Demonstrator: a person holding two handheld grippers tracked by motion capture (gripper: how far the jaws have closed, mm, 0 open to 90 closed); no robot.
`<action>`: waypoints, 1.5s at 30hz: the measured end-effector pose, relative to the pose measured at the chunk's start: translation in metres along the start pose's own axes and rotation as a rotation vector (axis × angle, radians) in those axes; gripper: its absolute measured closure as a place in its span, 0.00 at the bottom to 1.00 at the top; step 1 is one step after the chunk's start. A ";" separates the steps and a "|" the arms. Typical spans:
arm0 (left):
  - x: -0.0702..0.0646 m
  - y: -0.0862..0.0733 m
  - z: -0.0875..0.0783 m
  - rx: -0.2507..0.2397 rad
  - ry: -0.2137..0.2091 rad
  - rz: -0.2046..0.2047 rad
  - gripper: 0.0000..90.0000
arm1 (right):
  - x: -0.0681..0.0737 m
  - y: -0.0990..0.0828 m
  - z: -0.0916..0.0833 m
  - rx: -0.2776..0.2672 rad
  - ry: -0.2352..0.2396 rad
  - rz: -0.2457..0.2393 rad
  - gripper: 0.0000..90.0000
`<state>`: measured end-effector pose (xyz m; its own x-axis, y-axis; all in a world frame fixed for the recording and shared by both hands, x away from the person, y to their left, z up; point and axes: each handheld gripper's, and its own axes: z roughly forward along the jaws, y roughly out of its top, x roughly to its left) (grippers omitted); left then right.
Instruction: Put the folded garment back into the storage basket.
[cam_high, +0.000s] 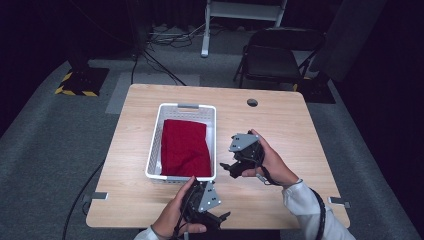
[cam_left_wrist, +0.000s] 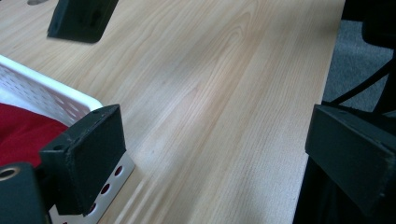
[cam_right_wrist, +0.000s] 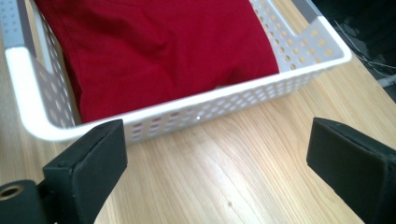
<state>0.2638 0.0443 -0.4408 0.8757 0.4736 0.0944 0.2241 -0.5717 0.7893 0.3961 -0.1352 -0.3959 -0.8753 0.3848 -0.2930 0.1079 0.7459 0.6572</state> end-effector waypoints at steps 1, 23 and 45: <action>0.000 0.000 0.001 0.000 -0.004 0.002 0.05 | 0.000 -0.002 -0.002 0.000 -0.004 0.000 0.06; -0.009 -0.007 0.023 0.083 -0.043 0.051 0.08 | 0.007 -0.054 -0.014 0.072 -0.039 -0.002 0.06; -0.005 -0.022 0.046 0.156 -0.107 0.012 0.11 | 0.005 -0.111 -0.016 0.106 -0.038 0.056 0.05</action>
<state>0.2744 0.0233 -0.4865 0.9175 0.3964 0.0317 0.2692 -0.6778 0.6842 0.3723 -0.2243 -0.4592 -0.8480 0.4466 -0.2855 0.2070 0.7750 0.5971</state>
